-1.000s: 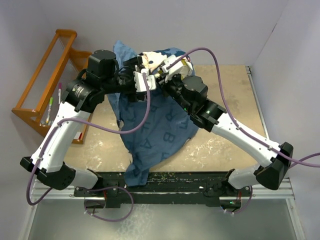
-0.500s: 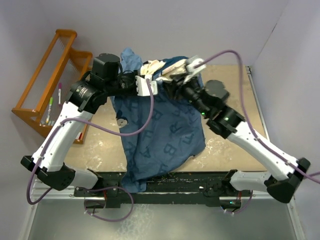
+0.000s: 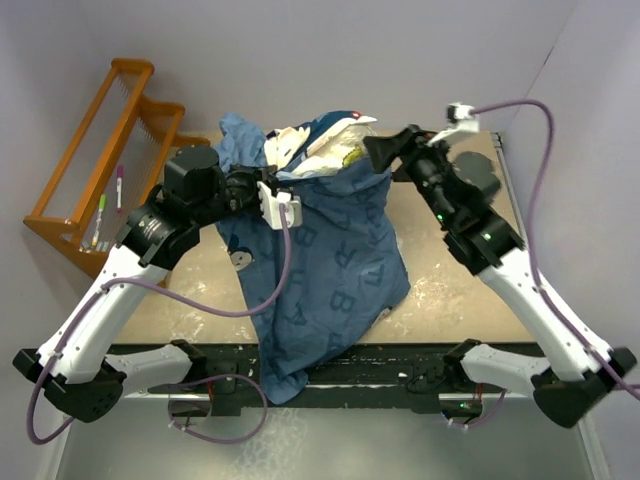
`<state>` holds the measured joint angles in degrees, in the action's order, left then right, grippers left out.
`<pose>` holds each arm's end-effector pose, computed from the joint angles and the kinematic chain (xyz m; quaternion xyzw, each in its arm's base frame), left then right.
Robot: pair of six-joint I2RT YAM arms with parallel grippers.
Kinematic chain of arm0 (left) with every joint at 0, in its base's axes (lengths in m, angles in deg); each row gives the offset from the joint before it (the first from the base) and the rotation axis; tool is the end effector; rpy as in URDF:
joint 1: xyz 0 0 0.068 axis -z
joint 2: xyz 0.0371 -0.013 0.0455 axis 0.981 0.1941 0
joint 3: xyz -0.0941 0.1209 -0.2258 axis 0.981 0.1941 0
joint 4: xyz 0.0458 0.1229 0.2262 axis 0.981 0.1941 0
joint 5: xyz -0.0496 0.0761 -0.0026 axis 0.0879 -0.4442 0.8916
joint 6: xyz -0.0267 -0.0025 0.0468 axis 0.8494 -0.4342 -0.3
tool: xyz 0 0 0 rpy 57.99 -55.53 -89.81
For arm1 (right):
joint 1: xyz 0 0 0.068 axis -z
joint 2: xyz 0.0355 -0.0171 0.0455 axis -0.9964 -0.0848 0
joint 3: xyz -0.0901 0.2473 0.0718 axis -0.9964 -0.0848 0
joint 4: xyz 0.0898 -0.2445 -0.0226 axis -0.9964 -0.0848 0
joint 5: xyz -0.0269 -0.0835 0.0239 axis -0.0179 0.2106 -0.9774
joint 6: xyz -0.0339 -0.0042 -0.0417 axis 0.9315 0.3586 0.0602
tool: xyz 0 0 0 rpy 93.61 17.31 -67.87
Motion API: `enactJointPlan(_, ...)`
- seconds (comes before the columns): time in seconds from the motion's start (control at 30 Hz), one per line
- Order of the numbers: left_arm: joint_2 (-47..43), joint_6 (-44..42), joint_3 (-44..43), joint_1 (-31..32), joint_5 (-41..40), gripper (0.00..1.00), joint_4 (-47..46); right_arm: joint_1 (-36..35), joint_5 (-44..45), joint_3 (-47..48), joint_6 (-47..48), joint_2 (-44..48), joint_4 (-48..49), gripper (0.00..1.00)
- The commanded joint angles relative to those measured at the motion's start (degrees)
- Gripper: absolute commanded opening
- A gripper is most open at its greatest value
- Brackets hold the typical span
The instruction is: Remove the pillowcase from the pillow
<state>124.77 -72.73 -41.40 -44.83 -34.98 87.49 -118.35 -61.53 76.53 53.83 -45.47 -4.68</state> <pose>0.1842 -0.1342 0.4586 0.6482 0.4778 0.0564 0.5902 0.1927 0.1173 0.4819 0.0676 0.6128 0.3602 0.7001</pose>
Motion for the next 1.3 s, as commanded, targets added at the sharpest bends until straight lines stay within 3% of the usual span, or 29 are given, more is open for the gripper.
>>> enactJointPlan(0.0, -3.7, -8.3, 0.8, 1.1, 0.2, 0.0, -11.3, 0.3, -9.1, -0.2, -1.3, -5.5, 6.5, 0.73)
enactJointPlan(0.07, -4.5, -9.9, 1.5, 1.2, 0.3, 0.0, -11.2, 0.7, -15.1, 0.7, 3.0, -6.9, 9.5, 0.75)
enactJointPlan(0.23, -6.8, -13.9, 4.0, 1.2, 1.4, 0.0, -11.3, 4.8, -26.7, 4.1, 12.2, -8.0, 6.4, 0.78)
enactJointPlan(0.4, -8.1, -17.0, 6.1, 1.2, 2.7, 0.0, -13.4, 12.4, -35.5, 4.7, 14.2, -8.4, 6.5, 0.82)
enactJointPlan(0.57, -8.1, -18.0, 5.7, 1.2, 3.1, 0.0, -13.5, 14.0, -47.7, 8.6, 18.3, -13.3, 4.9, 0.88)
enactJointPlan(0.77, -8.3, -18.3, 5.4, 1.2, 2.9, 0.0, -13.3, 14.3, -60.2, 10.1, 18.4, -15.6, 8.8, 0.84)
enactJointPlan(0.87, -8.2, -18.1, 5.2, 1.2, 2.7, 0.0, -13.3, 14.3, -59.7, 10.5, 20.0, -15.9, 6.5, 0.8)
enactJointPlan(0.97, -8.2, -17.8, 5.0, 1.2, 2.7, 0.0, -13.1, 14.3, -53.6, 10.2, 25.1, -15.0, 1.2, 0.77)
enactJointPlan(1.13, -7.9, -17.2, 4.5, 1.2, 2.6, 0.0, -12.5, 14.3, -40.1, 1.3, 25.5, -5.1, 9.1, 0.78)
enactJointPlan(1.27, -7.9, -17.2, 4.5, 1.2, 2.7, 0.0, -12.5, 14.4, -42.5, 0.8, 21.8, -1.9, 6.8, 0.78)
